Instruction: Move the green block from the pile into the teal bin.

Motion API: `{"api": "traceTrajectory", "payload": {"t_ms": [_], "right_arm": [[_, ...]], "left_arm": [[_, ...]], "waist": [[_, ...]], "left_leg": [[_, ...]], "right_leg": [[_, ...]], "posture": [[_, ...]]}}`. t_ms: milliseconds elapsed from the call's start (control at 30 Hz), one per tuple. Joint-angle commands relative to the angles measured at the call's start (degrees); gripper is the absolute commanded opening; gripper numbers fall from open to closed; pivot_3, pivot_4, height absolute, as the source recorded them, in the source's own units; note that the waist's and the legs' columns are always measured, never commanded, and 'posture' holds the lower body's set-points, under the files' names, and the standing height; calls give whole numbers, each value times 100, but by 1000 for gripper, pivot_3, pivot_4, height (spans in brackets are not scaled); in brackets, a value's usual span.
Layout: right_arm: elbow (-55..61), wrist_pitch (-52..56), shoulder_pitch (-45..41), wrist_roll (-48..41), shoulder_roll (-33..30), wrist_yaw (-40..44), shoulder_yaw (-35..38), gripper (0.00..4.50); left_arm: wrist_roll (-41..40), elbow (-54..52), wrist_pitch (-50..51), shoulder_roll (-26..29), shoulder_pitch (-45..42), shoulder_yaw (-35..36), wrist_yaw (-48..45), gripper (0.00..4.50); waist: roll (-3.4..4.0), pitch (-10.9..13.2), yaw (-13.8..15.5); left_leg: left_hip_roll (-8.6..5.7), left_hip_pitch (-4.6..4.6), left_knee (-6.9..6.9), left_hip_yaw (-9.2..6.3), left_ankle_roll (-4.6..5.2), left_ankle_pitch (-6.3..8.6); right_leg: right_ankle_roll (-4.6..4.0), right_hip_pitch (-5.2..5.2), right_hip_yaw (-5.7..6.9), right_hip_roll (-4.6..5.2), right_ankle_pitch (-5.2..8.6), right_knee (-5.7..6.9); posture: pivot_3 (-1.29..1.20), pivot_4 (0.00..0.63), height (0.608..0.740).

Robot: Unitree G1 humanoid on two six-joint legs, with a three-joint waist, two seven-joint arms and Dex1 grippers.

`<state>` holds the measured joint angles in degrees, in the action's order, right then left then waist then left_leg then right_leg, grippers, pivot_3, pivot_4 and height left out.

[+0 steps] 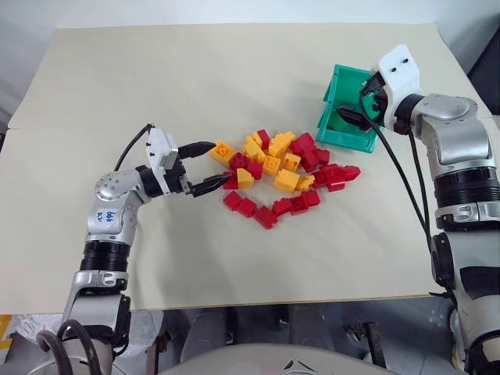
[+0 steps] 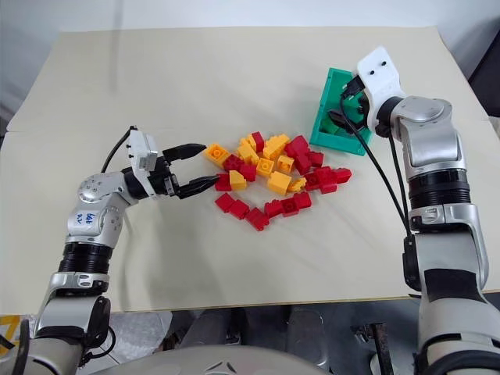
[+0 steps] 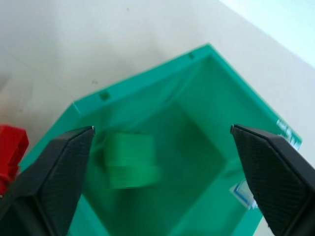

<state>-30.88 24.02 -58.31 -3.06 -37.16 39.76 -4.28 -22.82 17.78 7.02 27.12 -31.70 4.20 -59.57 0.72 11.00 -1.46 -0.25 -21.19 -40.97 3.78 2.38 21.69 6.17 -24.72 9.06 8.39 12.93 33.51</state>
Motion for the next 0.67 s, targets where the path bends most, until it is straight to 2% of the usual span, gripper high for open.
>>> {"api": "traceTrajectory", "payload": {"t_ms": [33, 200, 300, 500, 667], "right_arm": [[775, 32, 259, -247, -332, 370, 336, 4470], [2292, 76, 1578, -1229, -852, 1586, 920, 4470], [2913, 107, 2872, -1812, -1450, 2699, 1245, 4470], [2057, -987, 3842, -1978, -1685, 3435, 1830, 4470], [1484, -1462, 3979, -1797, -1716, 3574, 1706, 4470]], "left_arm": [[-342, -478, 356, 204, 196, 366, 81, 4500], [-740, -1053, 809, 469, 686, 633, -101, 4500], [-867, -1112, 969, 775, 1042, 782, -397, 4500], [-704, -597, 207, 1263, 1516, 1123, -1095, 4500], [-676, -164, -16, 1389, 1452, 1179, -1227, 4500]], "waist": [[0, 0, 5], [0, 0, 91], [1, 1, 168], [1, 1, 140], [2, 1, 134]], "left_leg": [[1, 0, 0, -5, 0, 0], [-1, -1, 0, -8, 0, 0], [-1, 2, -2, -8, 0, 0], [-4, 22, -12, 7, 5, 1], [2, 35, -10, 11, 3, 0]], "right_leg": [[0, 1, 1, 0, 0, -1], [0, 4, 2, 1, 0, -6], [1, 8, 5, 1, 0, -6], [8, 22, -10, 2, -17, -5], [-1, 22, -12, 3, -15, 6]], "posture": [[0, 150, 740], [0, 150, 740], [0, 150, 740], [0, 150, 740], [0, 150, 740]]}}
